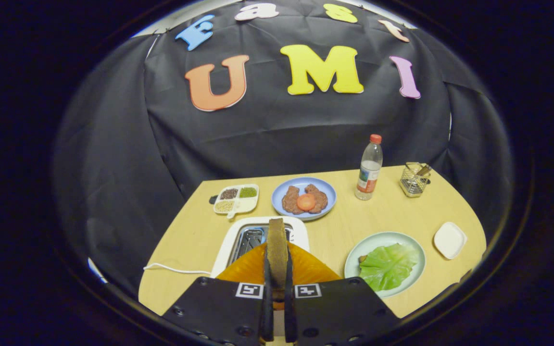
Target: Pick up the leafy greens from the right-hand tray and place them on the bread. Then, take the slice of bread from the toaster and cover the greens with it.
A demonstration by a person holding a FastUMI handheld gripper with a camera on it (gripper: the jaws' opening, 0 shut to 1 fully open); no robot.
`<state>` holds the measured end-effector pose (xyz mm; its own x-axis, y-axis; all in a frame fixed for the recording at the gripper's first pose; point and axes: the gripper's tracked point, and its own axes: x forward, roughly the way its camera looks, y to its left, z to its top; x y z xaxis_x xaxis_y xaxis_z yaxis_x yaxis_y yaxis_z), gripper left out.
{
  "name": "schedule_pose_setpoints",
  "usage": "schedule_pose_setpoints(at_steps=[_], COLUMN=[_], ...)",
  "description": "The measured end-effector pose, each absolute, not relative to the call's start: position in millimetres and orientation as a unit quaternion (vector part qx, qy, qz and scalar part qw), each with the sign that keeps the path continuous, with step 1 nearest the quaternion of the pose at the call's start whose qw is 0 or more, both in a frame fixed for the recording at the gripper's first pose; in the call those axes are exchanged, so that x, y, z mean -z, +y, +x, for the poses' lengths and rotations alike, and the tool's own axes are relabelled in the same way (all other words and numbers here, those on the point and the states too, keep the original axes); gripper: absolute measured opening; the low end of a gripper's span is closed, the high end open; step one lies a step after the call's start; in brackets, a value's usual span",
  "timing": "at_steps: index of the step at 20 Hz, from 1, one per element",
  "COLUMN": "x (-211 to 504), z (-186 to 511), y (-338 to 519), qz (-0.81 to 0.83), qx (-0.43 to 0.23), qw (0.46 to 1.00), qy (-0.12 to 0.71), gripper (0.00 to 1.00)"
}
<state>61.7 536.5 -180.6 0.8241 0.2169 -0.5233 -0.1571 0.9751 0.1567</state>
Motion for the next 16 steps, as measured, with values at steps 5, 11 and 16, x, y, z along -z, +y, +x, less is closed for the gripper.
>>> schedule_pose_setpoints(at_steps=[5,11,16], x=[95.1,94.4,138.1], z=[43.4,46.4,50.8], y=[495.5,401.8,355.9], qz=[0.123,0.126,0.127], qx=[-0.119,-0.081,-0.074], qw=[0.958,0.962,0.958], qy=[0.230,0.228,0.248], gripper=[0.09,0.09,0.09])
